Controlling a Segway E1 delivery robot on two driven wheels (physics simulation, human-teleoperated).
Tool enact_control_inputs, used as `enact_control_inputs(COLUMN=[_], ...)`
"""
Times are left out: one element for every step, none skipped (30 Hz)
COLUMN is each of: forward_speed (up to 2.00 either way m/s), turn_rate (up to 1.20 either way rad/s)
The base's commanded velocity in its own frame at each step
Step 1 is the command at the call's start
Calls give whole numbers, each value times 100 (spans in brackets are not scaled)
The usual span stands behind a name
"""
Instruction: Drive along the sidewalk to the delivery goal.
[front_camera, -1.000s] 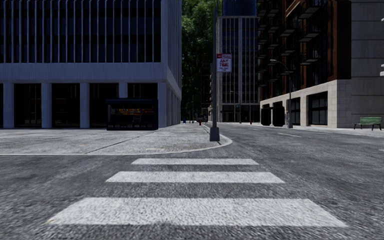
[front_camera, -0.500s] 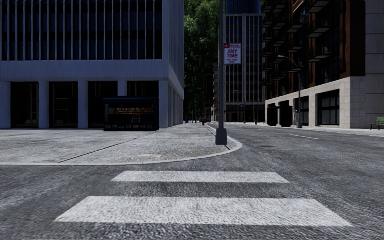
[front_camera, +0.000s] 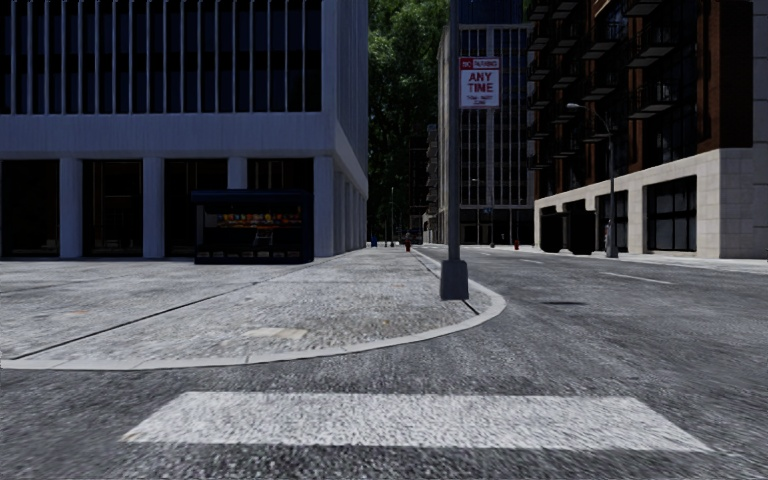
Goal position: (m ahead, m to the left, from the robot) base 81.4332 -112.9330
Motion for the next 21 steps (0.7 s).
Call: enact_control_inputs(forward_speed=[196, 196, 196, 196, 198, 198, 200, 200, 200, 200, 200, 200, 200, 200, 200, 200, 200, 200, 200, 200, 200], turn_rate=[0, 0, 0, 5, 21, 21, 32, 44, 49, 50, 50, 51, 51, 51, 51, 51, 51, 51, 51, 51, 50])
